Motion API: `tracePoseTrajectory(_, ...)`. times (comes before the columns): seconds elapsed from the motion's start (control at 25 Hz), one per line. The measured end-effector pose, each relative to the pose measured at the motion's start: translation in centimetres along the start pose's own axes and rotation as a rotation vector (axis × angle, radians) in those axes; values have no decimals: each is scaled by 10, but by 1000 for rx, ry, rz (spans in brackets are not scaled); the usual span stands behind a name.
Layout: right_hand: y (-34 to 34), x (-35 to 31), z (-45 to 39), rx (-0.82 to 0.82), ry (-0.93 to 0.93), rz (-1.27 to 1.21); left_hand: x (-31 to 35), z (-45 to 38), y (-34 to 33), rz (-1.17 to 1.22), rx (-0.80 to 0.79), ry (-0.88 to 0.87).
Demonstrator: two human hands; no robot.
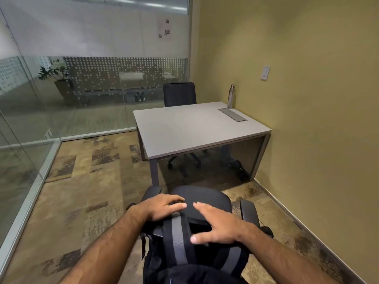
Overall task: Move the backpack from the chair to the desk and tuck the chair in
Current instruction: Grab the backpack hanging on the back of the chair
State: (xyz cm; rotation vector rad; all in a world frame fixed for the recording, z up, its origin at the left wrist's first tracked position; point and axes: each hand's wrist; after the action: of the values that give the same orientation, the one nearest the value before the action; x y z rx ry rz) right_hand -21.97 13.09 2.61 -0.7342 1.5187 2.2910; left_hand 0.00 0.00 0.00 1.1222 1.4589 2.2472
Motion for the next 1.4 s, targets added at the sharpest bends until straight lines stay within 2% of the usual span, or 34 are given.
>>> tracePoseTrajectory(0.08,4,-2,-2,-143,-5,114,1,-3,0,-19,-133,41)
tracePoseTrajectory(0.12,4,-4,-1,-156,-24,158,3,-4,-1,-33,-178,60)
tracePoseTrajectory(0.28,-1,-11,-2,-120,-50,226,10,-10,3,-55,-320,72)
tracePoseTrajectory(0.4,-3,-7,-3,-110,-49,224,14,-16,2,-61,-354,69)
tracePoseTrajectory(0.6,-4,-7,-1,-80,-52,194,4,-21,8,-125,-253,6)
tracePoseTrajectory(0.72,-6,-5,-1,-63,-64,180,-6,-19,18,-333,-226,-31)
tracePoseTrajectory(0.84,-7,-4,0,-38,-69,169,-20,-16,30,-461,-123,-69)
tracePoseTrajectory(1.12,-8,-5,4,-14,-104,181,-39,-5,37,-557,27,-13)
tracePoseTrajectory(1.28,-10,-4,6,-15,-103,190,-48,6,44,-485,97,26)
tracePoseTrajectory(1.4,-11,-4,6,-19,-117,188,-51,18,48,-441,84,59)
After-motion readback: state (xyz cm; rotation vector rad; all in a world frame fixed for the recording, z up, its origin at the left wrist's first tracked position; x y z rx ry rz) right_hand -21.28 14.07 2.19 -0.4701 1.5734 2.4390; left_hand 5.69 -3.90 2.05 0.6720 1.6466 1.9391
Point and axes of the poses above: each hand's wrist, its own z-axis away from the middle knuckle, its own y-axis out of the back of the hand, x = y × z, and after that the axes turned 6 degrees about -z, right-handed
